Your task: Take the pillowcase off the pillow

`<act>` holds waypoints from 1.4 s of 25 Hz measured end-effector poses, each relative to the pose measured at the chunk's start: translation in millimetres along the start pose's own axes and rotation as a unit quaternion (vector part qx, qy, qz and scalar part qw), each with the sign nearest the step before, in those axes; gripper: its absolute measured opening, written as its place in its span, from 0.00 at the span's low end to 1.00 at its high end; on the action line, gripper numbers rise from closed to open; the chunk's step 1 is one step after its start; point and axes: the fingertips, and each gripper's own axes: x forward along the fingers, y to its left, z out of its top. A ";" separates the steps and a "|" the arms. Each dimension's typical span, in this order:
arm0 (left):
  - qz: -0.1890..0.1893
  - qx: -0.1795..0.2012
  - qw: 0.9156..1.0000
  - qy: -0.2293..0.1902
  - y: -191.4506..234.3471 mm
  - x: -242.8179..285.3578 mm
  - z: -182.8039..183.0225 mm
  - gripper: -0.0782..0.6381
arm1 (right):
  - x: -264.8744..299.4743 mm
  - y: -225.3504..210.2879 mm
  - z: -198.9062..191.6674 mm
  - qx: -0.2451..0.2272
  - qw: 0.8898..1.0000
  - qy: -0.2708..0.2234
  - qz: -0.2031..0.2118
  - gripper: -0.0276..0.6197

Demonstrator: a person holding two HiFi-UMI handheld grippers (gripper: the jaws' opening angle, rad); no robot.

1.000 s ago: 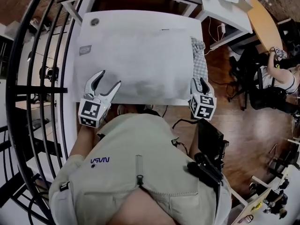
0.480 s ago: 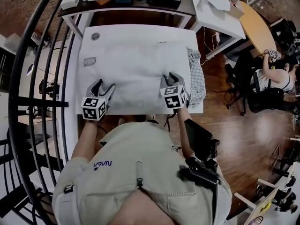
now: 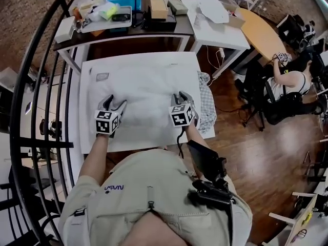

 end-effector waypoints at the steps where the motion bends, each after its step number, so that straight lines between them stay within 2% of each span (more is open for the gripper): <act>1: 0.001 -0.001 1.000 -0.004 0.4 0.4 1.3 0.52 | 3.7 -1.1 2.2 0.001 1.000 -0.005 0.002 0.22; 4: 0.013 -0.007 1.000 -0.028 -0.3 -8.7 7.5 0.52 | -1.5 -7.1 8.0 0.015 1.000 -0.019 0.007 0.23; 6: 0.026 -0.016 0.998 -0.057 -1.9 -28.4 13.1 0.49 | -21.2 -12.0 12.3 0.049 0.998 -0.040 -0.001 0.24; 9: 0.046 -0.019 0.991 -0.122 -9.4 -76.7 31.0 0.34 | -62.9 -18.7 19.6 0.112 0.990 -0.082 -0.032 0.22; 10: 0.049 -0.015 0.988 -0.143 -14.7 -92.2 38.4 0.27 | -77.0 -20.0 22.1 0.127 0.986 -0.095 -0.044 0.15; 11: 0.046 -0.010 0.986 -0.161 -22.0 -104.9 45.3 0.16 | -90.4 -19.8 25.7 0.138 0.983 -0.108 -0.055 0.10; 12: 0.036 -0.002 0.984 -0.174 -31.5 -114.6 50.9 0.12 | -103.2 -17.6 30.6 0.145 0.980 -0.121 -0.063 0.06; 16: -0.011 0.050 0.979 -0.195 -72.4 -134.0 63.5 0.12 | -152.0 1.7 64.0 0.142 0.970 -0.181 -0.077 0.05; 20: 0.004 0.078 0.970 -0.229 -105.8 -157.3 79.7 0.12 | -201.1 8.9 85.4 0.138 0.958 -0.240 -0.072 0.05; 24: 0.026 0.084 0.965 -0.248 -136.4 -179.7 86.6 0.12 | -238.4 8.2 86.5 0.149 0.946 -0.281 -0.053 0.05; 29: 0.066 0.064 0.963 -0.252 -181.9 -199.1 72.2 0.12 | -276.3 17.2 60.4 0.155 0.941 -0.301 -0.001 0.05; 32: 0.075 0.060 0.964 -0.249 -220.9 -209.7 60.4 0.12 | -286.9 21.3 27.0 0.151 0.943 -0.295 0.022 0.05; 35: 0.082 0.055 0.966 -0.240 -245.0 -218.4 50.2 0.12 | -297.2 21.2 9.6 0.146 0.944 -0.295 0.031 0.05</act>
